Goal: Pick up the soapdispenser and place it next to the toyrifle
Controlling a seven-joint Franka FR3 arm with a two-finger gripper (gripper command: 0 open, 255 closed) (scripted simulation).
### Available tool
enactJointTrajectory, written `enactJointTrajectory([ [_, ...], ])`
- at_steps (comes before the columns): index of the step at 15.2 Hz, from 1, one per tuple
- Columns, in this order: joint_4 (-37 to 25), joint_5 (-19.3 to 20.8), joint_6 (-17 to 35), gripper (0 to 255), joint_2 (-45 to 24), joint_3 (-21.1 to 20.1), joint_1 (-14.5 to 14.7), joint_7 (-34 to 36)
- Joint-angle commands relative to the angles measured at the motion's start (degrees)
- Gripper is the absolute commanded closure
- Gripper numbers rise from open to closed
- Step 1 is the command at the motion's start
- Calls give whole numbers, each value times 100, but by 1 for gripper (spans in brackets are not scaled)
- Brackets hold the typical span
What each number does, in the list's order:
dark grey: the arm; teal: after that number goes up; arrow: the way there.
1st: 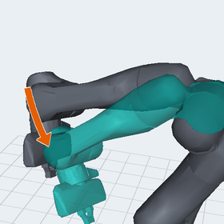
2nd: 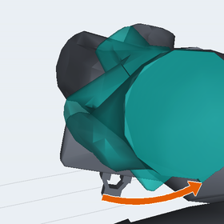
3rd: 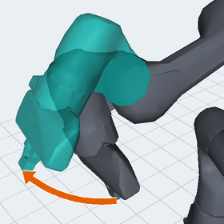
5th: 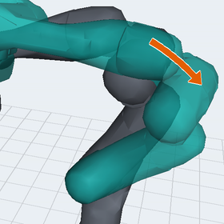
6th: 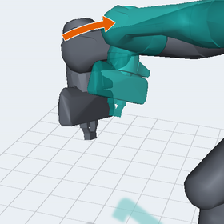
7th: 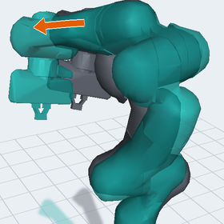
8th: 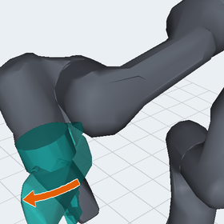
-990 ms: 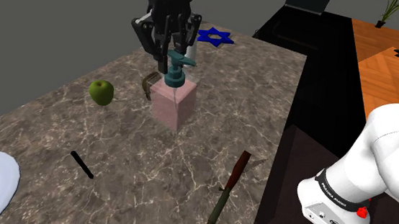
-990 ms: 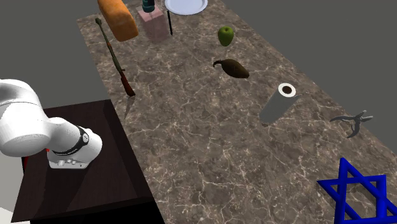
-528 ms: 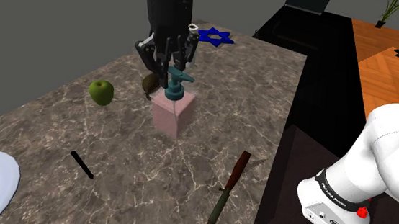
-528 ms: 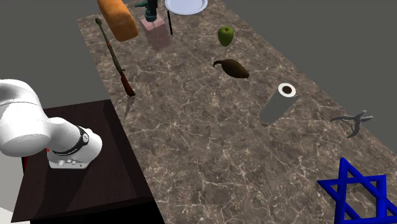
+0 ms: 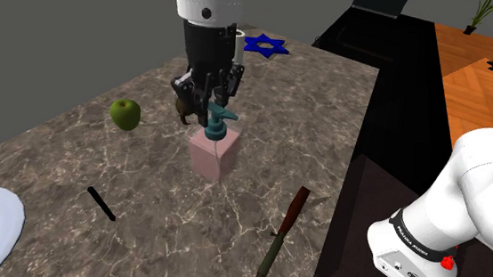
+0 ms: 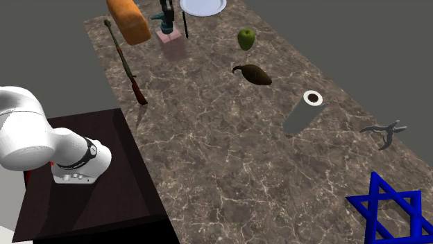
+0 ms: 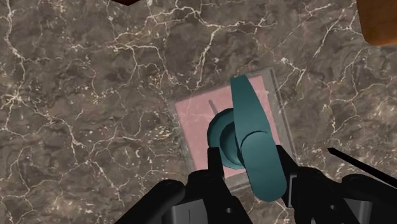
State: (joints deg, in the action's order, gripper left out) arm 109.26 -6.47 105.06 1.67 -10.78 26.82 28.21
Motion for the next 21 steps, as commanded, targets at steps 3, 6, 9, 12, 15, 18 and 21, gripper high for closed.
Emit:
enactJointTrajectory([
  [3,258,0,315,255,-55,1,-2,-35],
  [6,435,0,539,255,-103,-3,2,-51],
  [9,601,2,763,255,-162,-8,6,-65],
  [12,756,4,986,255,-232,-12,11,-78],
  [15,899,9,1208,255,-312,-16,15,-89],
  [18,1012,14,1394,255,-386,-19,19,-98],
  [21,1011,14,1394,255,-387,-19,19,-98],
])
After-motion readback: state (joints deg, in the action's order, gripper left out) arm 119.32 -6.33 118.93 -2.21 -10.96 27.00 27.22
